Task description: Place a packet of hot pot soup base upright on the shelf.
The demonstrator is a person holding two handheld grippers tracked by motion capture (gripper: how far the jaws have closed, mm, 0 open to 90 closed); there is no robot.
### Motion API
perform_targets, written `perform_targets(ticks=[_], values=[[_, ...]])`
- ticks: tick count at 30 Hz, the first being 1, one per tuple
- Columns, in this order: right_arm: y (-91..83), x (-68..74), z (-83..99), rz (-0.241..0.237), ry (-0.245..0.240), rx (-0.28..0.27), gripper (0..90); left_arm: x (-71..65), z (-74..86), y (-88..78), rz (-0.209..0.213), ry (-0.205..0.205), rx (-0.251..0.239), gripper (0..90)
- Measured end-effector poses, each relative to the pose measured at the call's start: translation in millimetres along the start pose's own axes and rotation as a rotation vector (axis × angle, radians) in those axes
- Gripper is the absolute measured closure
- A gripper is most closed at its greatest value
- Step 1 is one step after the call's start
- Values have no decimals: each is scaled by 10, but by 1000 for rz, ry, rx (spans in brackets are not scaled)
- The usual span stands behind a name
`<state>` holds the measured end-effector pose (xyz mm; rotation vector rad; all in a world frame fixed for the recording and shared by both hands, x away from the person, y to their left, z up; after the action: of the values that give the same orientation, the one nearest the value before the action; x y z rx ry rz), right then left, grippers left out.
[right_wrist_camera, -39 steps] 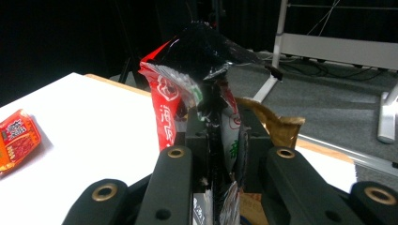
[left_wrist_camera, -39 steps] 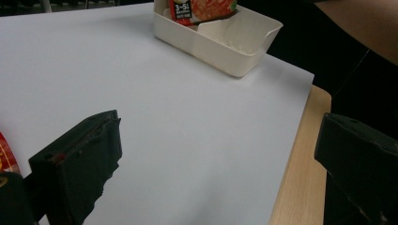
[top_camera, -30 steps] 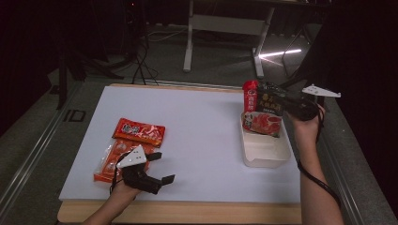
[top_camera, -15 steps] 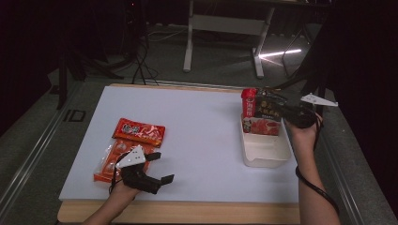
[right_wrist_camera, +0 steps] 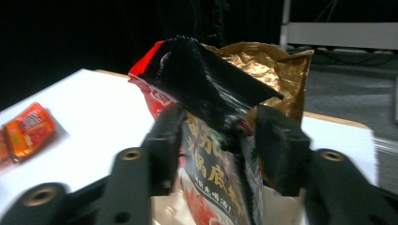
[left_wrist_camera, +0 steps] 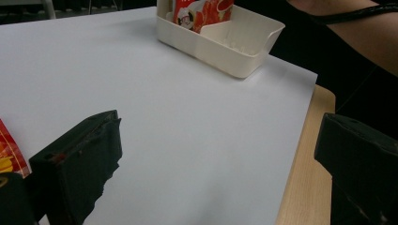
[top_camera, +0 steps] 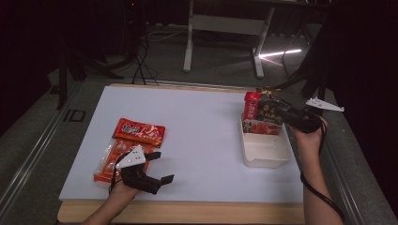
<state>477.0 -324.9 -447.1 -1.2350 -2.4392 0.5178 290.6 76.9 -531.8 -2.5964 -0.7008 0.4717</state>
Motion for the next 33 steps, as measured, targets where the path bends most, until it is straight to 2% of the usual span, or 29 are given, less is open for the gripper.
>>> perform_targets(ticks=[2, 4, 5, 6, 11, 14, 15, 18, 21, 25, 29, 30, 31, 33], values=[[-25, 13, -15, 2, 1, -7, 451, -1, -6, -4, 0, 2, -6, 17], [-115, 42, -72, 21, 4, -28, 398, -2, -15, -11, 7, 6, -12, 17], [-189, 69, -118, 32, -2, -46, 341, -2, -15, -11, 7, 6, -12, 17], [-189, 69, -118, 32, -2, -46, 341, -2, -17, -13, 11, 4, -15, 17], [-427, 171, -231, 74, -17, -108, 214, -8, -24, -22, 35, -13, -20, 31], [-519, 296, -248, 40, -8, -124, 171, -45, -20, -16, 51, -8, -5, 30], [-519, 296, -248, 40, -8, -124, 171, -45, -20, -16, 51, -8, -5, 28], [-534, 535, -185, -8, -26, -106, 135, -55, -22, -17, 43, 3, 13, 28], [-506, 705, -125, -38, -31, -90, 139, -32, -23, -37, 45, -14, 23, 30], [-463, 951, -39, -86, -71, -62, 145, -2, -34, -65, 51, -24, 34, 32], [-435, 1220, 81, -158, -116, -23, 149, 14, -32, -91, 60, -20, 54, 33], [-435, 1220, 81, -158, -116, -23, 149, 22, -29, -101, 62, -16, 59, 33], [-436, 1322, 136, -182, -123, -18, 149, 48, -21, -125, 55, -13, 66, 37], [-438, 1347, 154, -183, -128, -15, 149, 63, -19, -140, 55, -20, 67, 45]])
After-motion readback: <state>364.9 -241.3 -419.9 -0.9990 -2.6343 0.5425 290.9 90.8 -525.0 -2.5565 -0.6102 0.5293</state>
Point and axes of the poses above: each handheld gripper's, and its own axes: y roughly forward along the jaws, z roughly out of its underside, x roughly to its left, the point moved 9 cm from there along y, roughly forward along the jaws, and after that the axes turned 8 degrees about x, right-handed, at the moved point
